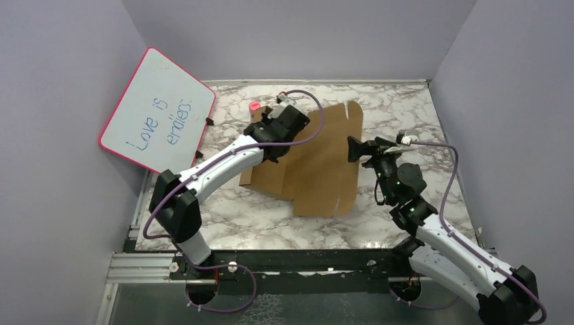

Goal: Fold the paper box

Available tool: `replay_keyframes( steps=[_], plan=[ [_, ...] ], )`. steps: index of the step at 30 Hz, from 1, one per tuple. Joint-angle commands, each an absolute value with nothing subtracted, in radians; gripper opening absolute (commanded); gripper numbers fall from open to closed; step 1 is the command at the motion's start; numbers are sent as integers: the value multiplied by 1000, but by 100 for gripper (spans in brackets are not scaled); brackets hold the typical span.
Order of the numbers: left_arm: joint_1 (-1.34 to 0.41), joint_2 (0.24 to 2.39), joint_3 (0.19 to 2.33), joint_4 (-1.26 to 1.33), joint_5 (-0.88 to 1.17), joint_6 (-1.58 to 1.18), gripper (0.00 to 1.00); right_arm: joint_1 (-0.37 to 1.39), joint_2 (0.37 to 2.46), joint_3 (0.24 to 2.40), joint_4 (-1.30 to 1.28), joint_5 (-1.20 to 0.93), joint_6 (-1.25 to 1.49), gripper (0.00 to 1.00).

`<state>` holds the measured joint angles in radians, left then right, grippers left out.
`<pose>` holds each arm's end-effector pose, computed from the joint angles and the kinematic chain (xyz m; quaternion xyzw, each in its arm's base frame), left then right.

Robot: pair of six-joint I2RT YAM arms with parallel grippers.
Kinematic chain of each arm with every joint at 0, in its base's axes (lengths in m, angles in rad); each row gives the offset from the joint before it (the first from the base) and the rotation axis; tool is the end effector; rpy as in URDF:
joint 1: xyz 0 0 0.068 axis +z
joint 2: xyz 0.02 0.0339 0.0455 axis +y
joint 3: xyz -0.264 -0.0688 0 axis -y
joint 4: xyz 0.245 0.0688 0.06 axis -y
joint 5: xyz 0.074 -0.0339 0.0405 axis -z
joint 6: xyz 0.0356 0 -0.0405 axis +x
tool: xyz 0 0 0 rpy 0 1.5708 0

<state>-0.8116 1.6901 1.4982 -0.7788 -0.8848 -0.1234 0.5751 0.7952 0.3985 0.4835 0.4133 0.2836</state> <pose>0.2663 -0.2406 0.3081 0.1721 0.8554 0.2447 0.4228 0.1676 0.0916 0.2719 0.0536 0.6763 0.1742 0.7137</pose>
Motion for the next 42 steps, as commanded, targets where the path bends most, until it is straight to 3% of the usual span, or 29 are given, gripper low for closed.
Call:
replay_keyframes(
  steps=[1,7,14,20,25,30,33,42],
  plan=[
    [-693,1572,1418,-718,-658,-202,4,578,715,558,269,348,205,99],
    [-572,1515,1272,-626,-416,-318,3,579,693,764,86,204,160,99],
    [-495,1479,1070,-421,-171,-471,3,578,849,1047,-211,48,97,99],
    [-480,1447,913,-244,-80,-621,3,579,973,1180,-358,-41,59,97],
    [-480,1439,822,-110,-26,-707,10,579,1107,1310,-502,-102,31,92],
    [-470,1394,815,-123,-40,-673,26,581,1169,1388,-541,-140,45,90],
    [-427,1352,815,-137,19,-644,43,586,1206,1447,-574,-147,47,90],
    [-242,1252,929,-294,177,-464,81,718,1357,1626,-711,-22,43,88]
  ],
)
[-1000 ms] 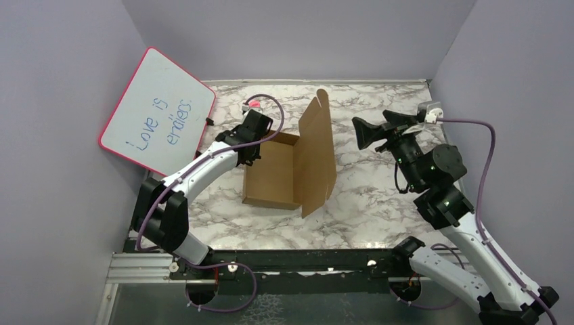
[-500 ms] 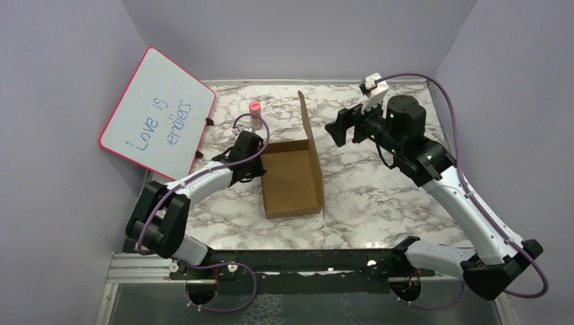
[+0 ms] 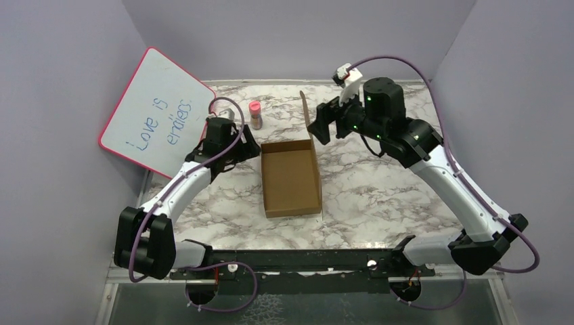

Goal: Fold the paper box

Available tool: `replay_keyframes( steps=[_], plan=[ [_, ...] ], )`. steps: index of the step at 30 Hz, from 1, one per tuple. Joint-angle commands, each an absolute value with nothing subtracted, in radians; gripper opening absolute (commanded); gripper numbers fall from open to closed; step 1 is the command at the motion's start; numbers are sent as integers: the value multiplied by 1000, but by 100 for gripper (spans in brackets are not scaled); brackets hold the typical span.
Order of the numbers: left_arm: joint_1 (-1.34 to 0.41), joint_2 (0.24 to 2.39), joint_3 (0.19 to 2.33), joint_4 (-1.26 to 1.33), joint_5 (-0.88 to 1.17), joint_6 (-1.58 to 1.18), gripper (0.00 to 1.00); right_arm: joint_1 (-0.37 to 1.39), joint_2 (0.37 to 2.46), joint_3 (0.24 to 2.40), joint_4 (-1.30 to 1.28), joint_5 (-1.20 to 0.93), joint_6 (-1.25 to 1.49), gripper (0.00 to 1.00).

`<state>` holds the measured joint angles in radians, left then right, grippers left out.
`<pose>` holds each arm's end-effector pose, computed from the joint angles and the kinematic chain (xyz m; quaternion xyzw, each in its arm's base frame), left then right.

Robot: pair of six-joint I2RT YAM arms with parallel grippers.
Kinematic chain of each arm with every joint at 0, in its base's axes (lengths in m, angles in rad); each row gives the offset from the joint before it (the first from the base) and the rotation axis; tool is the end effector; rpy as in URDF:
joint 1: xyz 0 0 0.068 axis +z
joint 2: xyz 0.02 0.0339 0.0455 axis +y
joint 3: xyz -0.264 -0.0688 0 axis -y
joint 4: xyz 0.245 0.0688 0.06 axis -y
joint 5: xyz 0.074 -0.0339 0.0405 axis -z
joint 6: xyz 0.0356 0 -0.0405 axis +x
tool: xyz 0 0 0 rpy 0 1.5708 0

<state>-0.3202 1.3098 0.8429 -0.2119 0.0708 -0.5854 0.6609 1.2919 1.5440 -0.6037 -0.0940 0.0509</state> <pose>0.2677 -0.0914 0.2431 -0.1041 0.8957 -0.2173 0.3737 0.2130 0.1698 0.4488 -0.2716 0.7731 0.2354 0.5226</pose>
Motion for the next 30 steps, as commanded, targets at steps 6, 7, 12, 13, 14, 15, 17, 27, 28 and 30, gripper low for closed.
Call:
replay_keyframes(
  steps=[6,7,12,13,14,15,17,27,28,30],
  plan=[
    [-156,1194,958,-349,139,-301,88,789,1458,1745,-808,164,49,83],
    [-144,1183,946,-346,136,-290,88,798,1480,1767,-834,188,50,83],
    [-141,1138,951,-397,41,-216,90,843,1590,1868,-951,307,43,74],
    [-145,1129,951,-405,20,-210,90,846,1607,1880,-963,324,41,72],
    [-149,1120,948,-409,9,-207,90,847,1624,1890,-977,336,39,68],
    [-154,1113,942,-411,-23,-204,90,847,1641,1903,-989,343,33,64],
    [-163,1103,929,-413,-56,-197,91,848,1675,1933,-1012,353,25,57],
    [-182,1074,898,-392,-81,-169,97,848,1760,2001,-1042,339,-96,17],
    [-182,1070,897,-390,-80,-172,97,848,1763,2005,-1037,327,-121,16],
    [-183,1065,891,-386,-80,-170,97,848,1768,2011,-1024,310,-177,12]
  ],
)
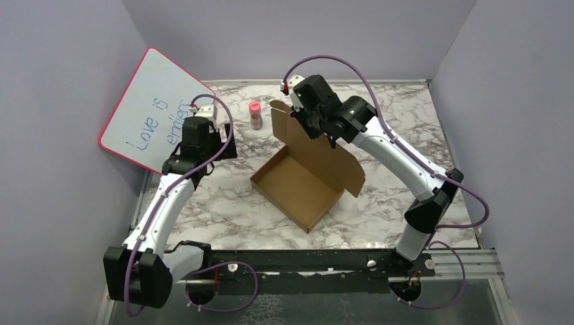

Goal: Fold the paper box

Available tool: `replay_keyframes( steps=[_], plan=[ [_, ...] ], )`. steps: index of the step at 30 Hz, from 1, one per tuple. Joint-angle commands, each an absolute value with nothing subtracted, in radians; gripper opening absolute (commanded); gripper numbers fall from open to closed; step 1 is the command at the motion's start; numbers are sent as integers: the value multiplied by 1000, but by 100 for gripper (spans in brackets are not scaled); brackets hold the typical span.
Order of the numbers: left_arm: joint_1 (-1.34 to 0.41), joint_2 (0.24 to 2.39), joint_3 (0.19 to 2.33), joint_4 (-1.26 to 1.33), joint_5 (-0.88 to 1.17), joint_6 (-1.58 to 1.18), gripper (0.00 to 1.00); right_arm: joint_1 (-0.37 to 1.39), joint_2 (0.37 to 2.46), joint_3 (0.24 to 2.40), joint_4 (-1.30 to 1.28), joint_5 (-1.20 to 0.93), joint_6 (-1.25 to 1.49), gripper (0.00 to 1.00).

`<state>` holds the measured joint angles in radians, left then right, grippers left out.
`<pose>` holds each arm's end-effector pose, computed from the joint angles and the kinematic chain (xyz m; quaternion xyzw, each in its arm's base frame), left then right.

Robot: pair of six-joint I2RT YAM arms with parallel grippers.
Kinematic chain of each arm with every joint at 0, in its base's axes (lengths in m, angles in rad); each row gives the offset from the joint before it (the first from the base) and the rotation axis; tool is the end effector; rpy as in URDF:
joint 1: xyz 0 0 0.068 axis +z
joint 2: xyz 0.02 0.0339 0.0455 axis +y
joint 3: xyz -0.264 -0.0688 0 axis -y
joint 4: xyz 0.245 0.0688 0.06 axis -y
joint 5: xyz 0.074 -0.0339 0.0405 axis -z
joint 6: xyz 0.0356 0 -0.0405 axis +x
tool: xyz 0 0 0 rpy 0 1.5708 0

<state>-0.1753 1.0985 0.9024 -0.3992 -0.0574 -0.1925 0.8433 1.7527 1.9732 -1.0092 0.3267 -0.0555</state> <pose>0.2392 -0.0403 0.2983 -0.0210 0.8829 -0.0607 0.4652 0.2543 0.2684 0.4089 -0.3405 0.8486 0.0055 0.4050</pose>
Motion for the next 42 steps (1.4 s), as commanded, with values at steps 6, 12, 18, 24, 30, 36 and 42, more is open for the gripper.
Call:
replay_keyframes(
  steps=[6,12,18,24,30,36,42],
  plan=[
    [-187,1045,888,-384,-89,-164,97,847,1750,1951,-879,269,-397,1],
    [-193,1037,883,-370,-18,-147,96,816,1760,1968,-789,87,-607,1],
    [-194,1027,881,-366,-1,-130,95,751,1790,1985,-798,-172,-803,1],
    [-194,1015,890,-365,68,-110,95,699,1854,2042,-847,-298,-988,1],
    [-193,997,891,-363,110,-80,95,692,1920,2102,-839,-320,-1052,1],
    [-190,943,875,-315,122,-55,93,691,1886,2070,-732,-292,-986,23],
    [-190,955,910,-251,199,-24,91,690,1790,2008,-673,-242,-831,55]
  ],
)
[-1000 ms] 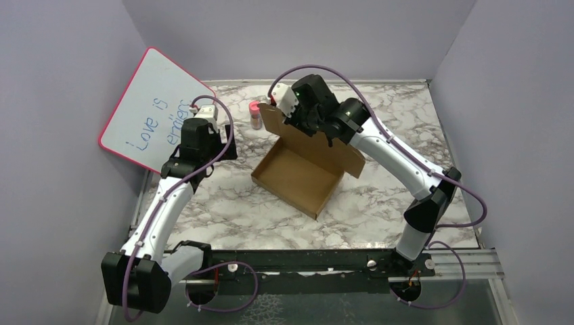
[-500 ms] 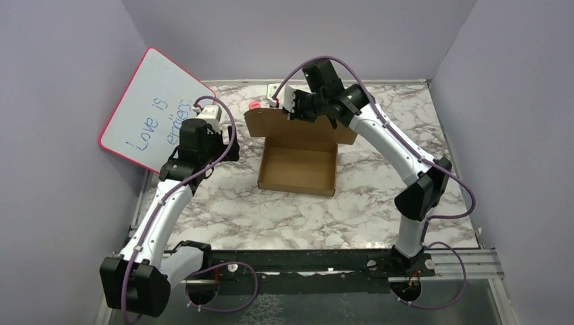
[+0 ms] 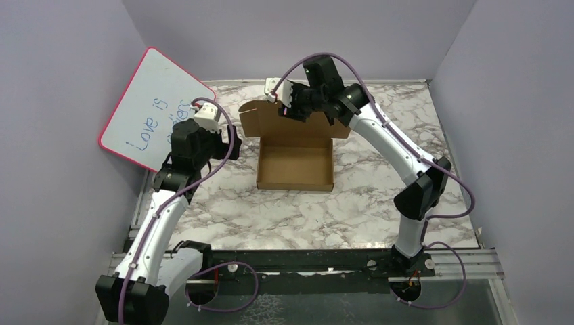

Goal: Fold the paper box

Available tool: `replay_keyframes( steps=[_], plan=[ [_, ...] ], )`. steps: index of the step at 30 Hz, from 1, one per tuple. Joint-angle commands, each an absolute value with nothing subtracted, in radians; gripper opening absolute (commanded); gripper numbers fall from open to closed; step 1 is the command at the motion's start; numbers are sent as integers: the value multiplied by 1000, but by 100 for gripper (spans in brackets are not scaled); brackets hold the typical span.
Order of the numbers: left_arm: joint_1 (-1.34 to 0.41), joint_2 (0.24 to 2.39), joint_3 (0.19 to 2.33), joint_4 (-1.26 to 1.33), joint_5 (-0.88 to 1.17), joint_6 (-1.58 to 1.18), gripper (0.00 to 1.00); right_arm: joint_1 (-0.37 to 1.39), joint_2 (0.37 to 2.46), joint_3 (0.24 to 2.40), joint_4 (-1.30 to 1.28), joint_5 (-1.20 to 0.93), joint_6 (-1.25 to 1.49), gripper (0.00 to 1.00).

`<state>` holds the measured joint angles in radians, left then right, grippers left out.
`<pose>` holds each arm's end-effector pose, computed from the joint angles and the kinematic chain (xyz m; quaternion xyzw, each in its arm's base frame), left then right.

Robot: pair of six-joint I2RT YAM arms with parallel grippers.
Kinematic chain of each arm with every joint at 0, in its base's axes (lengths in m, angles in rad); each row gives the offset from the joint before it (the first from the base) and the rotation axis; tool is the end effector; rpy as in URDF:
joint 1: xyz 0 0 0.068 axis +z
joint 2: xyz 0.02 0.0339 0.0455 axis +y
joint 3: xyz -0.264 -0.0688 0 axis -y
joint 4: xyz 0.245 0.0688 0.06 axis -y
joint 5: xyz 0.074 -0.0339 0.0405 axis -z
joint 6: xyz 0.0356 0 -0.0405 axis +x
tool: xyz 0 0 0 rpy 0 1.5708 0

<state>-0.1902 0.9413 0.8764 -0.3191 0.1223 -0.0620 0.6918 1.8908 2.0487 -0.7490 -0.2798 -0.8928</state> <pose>0.2096 -0.0448 0.3299 0.0871 0.8236 -0.1205 0.5473 0.3213 0.2790 0.4016 -0.6682 0.5669 0.0757 0.4759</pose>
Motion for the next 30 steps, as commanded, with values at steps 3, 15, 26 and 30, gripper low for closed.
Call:
replay_keyframes(
  steps=[3,15,26,30],
  plan=[
    [-190,995,965,-264,214,-11,90,690,1723,1931,-652,-133,-767,64],
    [-190,1117,1132,-315,300,115,85,557,1484,1662,-635,-52,-562,70],
    [-189,1289,1331,-440,397,297,79,476,1479,1606,-664,-34,-564,70],
    [-183,1369,1402,-502,481,340,77,395,1487,1582,-654,-101,-574,67]
  ],
)
